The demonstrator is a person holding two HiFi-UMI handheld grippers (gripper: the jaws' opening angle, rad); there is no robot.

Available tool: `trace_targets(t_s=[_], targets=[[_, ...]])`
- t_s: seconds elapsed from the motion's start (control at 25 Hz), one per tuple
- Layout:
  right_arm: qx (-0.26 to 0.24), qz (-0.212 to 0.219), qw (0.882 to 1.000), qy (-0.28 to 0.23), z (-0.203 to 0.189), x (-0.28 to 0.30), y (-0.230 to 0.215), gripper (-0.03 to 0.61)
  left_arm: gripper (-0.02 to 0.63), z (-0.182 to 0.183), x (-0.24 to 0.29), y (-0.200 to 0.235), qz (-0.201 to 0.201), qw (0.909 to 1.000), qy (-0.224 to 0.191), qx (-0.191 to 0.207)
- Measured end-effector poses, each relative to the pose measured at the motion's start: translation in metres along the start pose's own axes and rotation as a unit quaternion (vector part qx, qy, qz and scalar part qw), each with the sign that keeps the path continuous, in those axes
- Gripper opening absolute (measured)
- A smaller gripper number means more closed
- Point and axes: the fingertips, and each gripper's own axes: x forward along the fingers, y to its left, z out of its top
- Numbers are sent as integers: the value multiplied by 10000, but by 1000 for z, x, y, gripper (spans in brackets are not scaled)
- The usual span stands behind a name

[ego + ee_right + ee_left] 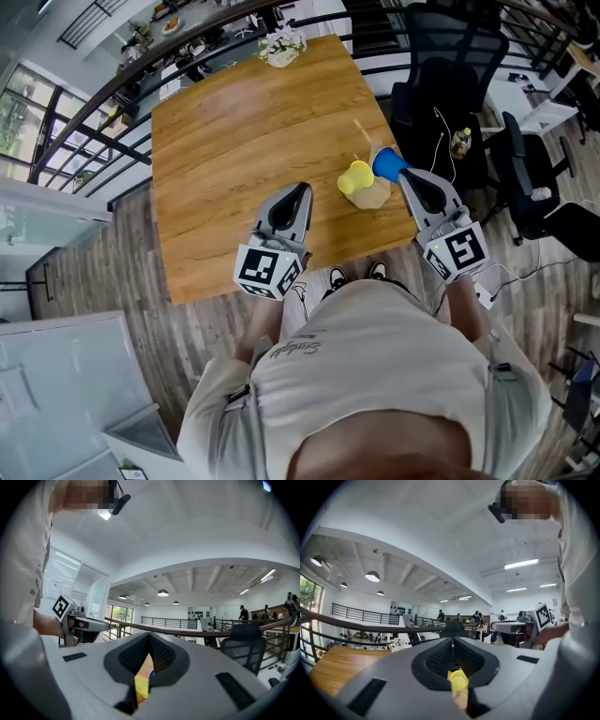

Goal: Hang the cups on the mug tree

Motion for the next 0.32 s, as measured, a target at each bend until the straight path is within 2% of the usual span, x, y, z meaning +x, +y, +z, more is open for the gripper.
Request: trace_targets(t_s=[0.32], targets=[[-4,33,10000,-14,0,6,1,-6,25,-5,-3,7,64,9999,50,-79]])
